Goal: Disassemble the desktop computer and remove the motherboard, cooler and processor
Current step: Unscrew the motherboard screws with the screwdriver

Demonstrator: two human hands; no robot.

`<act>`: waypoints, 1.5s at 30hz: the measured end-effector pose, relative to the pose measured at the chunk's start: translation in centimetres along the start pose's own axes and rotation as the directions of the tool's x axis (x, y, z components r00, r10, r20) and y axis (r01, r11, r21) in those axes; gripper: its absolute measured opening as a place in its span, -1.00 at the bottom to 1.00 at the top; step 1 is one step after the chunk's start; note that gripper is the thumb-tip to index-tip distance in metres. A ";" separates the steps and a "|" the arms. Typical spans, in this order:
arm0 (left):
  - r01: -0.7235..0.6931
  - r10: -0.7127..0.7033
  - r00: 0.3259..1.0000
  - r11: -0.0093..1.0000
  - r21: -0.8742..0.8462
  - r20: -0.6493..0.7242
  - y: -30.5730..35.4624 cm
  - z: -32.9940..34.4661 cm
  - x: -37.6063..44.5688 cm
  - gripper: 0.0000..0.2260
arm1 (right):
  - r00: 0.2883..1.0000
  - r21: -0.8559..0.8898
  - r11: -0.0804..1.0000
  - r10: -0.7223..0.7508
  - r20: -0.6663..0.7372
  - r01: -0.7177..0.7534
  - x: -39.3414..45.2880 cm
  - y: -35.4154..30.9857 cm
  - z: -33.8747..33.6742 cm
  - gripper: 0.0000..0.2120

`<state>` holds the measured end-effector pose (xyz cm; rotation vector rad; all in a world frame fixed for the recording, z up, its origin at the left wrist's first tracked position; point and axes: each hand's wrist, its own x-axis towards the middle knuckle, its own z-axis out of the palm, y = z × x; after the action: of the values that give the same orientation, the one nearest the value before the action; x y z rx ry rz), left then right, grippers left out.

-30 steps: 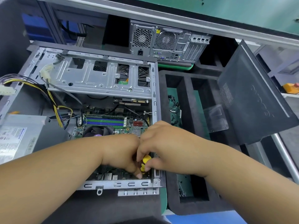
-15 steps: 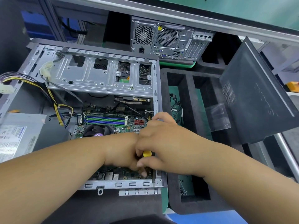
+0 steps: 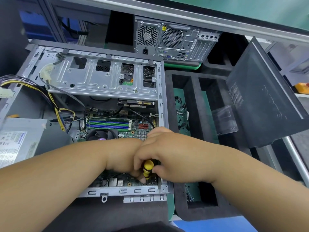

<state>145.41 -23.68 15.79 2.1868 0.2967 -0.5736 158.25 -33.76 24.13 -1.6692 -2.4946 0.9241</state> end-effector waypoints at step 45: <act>0.066 -0.062 0.998 0.968 0.242 -0.023 -0.3 -0.6 -0.5 -0.83 | 0.927 -0.138 0.976 0.112 -0.359 -0.171 -1.2 0.0 -1.3 -0.85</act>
<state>145.08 -23.04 16.19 2.4250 0.3200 -0.6584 159.24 -34.18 25.59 -1.8878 -2.2876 0.3811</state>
